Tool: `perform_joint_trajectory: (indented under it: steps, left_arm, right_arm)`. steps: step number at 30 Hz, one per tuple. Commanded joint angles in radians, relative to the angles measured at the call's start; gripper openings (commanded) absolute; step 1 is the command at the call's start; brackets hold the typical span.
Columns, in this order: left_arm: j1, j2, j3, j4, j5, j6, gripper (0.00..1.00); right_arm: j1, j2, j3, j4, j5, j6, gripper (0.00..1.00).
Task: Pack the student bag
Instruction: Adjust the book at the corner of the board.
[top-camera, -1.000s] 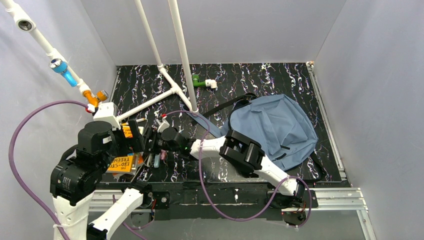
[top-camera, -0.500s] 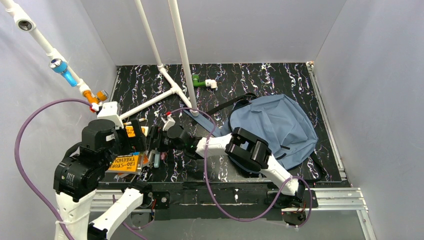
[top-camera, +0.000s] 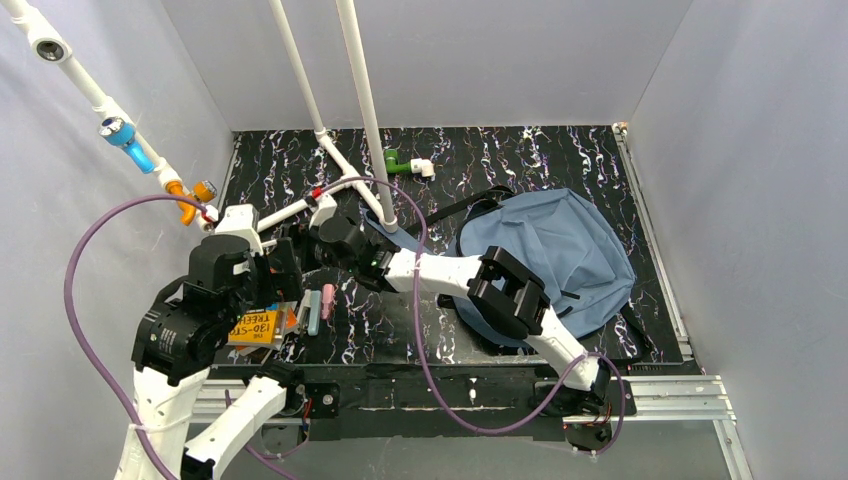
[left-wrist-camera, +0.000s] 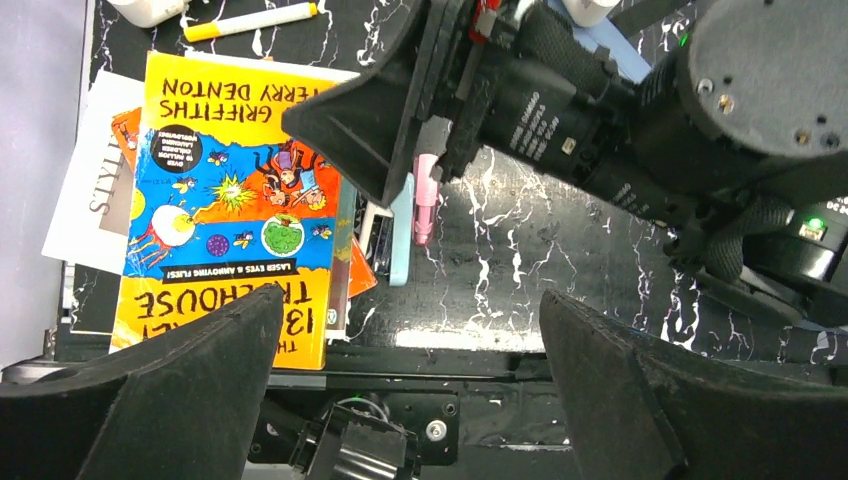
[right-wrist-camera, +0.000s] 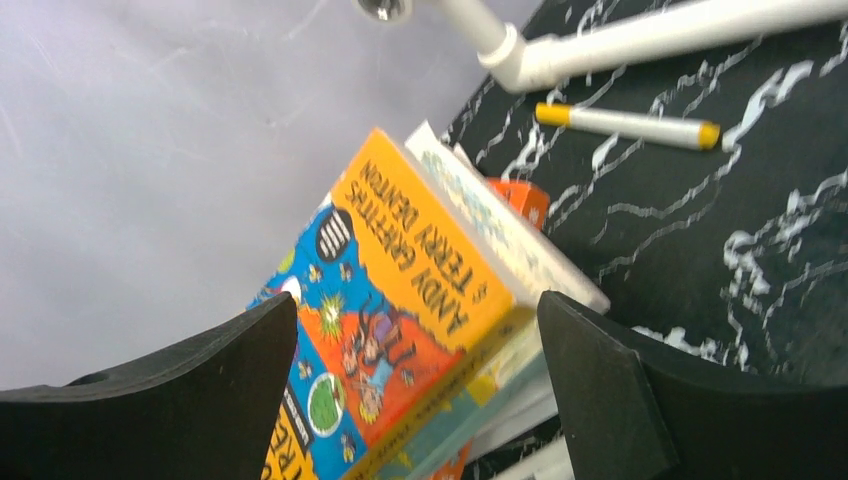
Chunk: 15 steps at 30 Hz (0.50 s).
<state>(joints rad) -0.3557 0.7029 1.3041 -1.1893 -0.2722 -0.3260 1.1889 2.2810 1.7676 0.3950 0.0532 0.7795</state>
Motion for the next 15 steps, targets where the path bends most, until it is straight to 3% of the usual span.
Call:
perform_joint_trajectory:
  steps: [1, 10, 15]
  left_arm:
    - [-0.002, -0.019, 0.021, 0.029, -0.002, -0.007, 0.99]
    - [-0.002, -0.011, -0.005, 0.044, 0.021, -0.039, 0.99]
    - [-0.002, 0.001, 0.004, 0.045, 0.022, -0.033, 0.99]
  right_arm:
    - [-0.009, 0.041, 0.136, -0.057, 0.006, -0.103, 0.93]
    - [-0.011, 0.119, 0.231, -0.063, -0.045, -0.158, 0.81]
    - [-0.011, 0.164, 0.282, -0.075, -0.111, -0.138, 0.69]
